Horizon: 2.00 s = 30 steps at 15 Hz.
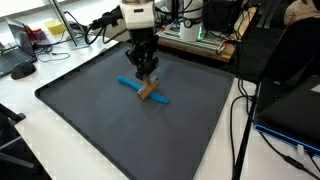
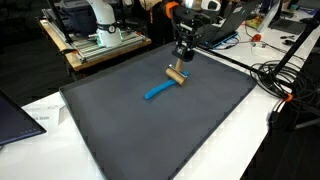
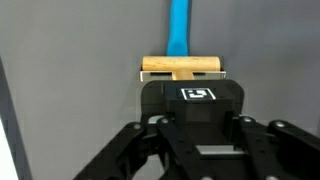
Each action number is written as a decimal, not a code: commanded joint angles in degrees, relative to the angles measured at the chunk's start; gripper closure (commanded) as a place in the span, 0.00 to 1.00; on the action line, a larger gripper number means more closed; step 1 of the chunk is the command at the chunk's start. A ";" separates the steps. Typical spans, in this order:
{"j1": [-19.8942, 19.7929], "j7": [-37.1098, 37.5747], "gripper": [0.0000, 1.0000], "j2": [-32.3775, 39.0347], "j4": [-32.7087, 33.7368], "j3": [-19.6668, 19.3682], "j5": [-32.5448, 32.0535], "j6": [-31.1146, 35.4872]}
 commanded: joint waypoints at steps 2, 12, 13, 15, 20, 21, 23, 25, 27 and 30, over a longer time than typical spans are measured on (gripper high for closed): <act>-0.10 0.04 0.53 0.01 0.07 0.16 0.01 -0.08; -0.10 0.04 0.78 0.01 0.01 0.23 0.31 0.04; -0.25 -0.25 0.78 -0.10 -0.08 0.33 0.76 0.50; -0.28 -0.43 0.78 -0.09 -0.19 0.44 1.06 0.63; -0.33 -1.14 0.78 -0.17 -0.39 0.81 1.64 0.74; -0.35 -1.41 0.78 -0.16 -0.47 0.95 1.86 0.93; -0.42 -2.03 0.78 -0.16 -0.55 1.23 2.38 1.09; -0.50 -2.78 0.78 -0.17 -0.50 1.50 2.82 0.89; -0.46 -3.04 0.78 -0.18 -0.48 1.61 2.91 1.03; -0.47 -4.00 0.78 0.22 -0.14 1.88 3.29 0.76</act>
